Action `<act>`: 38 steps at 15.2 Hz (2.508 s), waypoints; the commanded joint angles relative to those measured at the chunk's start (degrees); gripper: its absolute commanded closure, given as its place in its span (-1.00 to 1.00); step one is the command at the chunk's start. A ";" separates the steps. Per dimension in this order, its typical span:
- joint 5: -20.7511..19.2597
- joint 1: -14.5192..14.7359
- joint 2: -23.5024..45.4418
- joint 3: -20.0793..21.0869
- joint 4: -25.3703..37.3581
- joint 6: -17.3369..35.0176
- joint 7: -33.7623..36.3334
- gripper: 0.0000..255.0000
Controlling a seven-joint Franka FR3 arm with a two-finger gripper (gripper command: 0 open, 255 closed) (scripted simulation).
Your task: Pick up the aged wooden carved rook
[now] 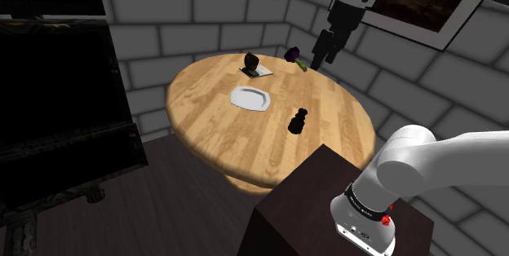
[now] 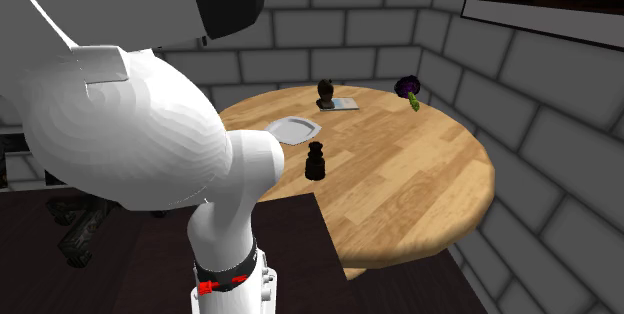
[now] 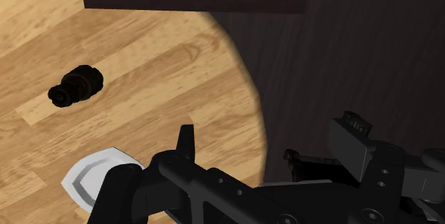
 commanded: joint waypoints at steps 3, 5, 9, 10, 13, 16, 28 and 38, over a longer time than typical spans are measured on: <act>-1.10 -0.56 -0.70 -1.37 -3.61 3.24 -1.62 -1.00; -2.24 -1.20 -1.10 -2.79 -6.97 6.58 -3.22 -1.00; -4.59 -2.73 -0.87 -5.79 -12.95 13.59 -6.38 -1.00; -5.19 -3.16 -0.57 -6.58 -14.28 15.43 -7.17 -1.00; -7.02 -4.48 0.92 -9.07 -17.85 21.17 -9.51 -1.00; -8.81 -5.86 3.41 -11.68 -20.72 27.26 -11.87 -1.00; -12.40 -9.14 23.51 -23.64 -24.16 53.91 -22.62 -1.00; 9.67 -4.25 49.12 -33.94 -16.45 72.08 -46.77 -1.00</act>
